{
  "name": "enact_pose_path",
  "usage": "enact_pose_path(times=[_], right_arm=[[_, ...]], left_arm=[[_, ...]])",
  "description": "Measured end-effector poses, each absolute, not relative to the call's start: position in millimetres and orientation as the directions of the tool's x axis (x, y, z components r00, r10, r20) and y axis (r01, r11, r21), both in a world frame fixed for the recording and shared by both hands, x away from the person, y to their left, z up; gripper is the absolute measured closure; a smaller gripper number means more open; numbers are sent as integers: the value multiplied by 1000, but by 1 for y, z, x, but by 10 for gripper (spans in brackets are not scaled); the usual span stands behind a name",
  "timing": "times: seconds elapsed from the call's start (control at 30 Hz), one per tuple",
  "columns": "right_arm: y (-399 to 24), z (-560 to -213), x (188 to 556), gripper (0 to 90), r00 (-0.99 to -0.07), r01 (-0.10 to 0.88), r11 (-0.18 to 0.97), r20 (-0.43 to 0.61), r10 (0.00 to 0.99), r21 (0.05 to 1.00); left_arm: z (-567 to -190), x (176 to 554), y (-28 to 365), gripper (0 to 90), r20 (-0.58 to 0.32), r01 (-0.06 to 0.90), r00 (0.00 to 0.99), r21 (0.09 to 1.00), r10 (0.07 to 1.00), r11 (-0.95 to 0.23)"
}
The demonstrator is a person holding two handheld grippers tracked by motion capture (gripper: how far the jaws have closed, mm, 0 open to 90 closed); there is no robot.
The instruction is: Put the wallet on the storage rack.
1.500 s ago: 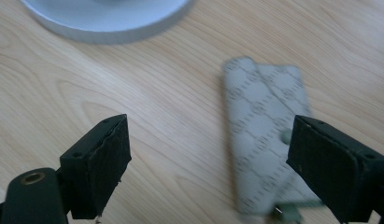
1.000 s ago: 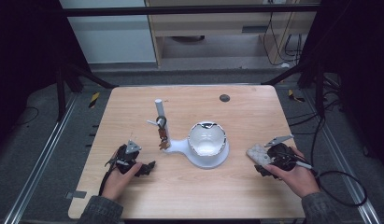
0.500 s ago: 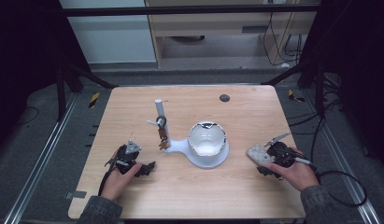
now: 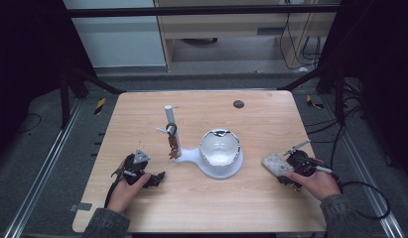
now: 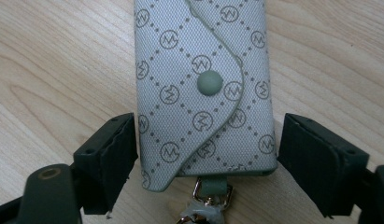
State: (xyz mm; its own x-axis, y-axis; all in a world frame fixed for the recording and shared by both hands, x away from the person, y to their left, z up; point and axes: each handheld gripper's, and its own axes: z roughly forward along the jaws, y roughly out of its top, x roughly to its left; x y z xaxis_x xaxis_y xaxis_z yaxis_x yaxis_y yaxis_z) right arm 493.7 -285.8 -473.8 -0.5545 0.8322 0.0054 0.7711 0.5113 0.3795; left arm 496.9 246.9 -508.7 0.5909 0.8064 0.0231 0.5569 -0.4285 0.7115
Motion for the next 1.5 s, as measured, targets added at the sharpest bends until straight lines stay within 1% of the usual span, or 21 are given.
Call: enact_pose_path(times=[0.27,0.53,0.73,0.93,1.5], right_arm=[[-285,-477,496,234,-560,773,518,12,828,365],[-284,-477,497,253,-565,773,524,13,825,357],[-284,-476,496,276,-575,765,537,0,818,356],[-282,-472,495,301,-596,744,569,-35,802,350],[-273,-428,486,308,-644,672,634,-121,755,382]], left_arm=[[-509,497,247,0,23,556,592,712,806,-429],[-509,497,247,0,23,556,593,712,805,-429],[-509,497,247,0,22,555,594,712,804,-430],[-509,497,247,0,22,555,595,712,804,-431],[-509,496,247,0,22,555,595,712,803,-431]])
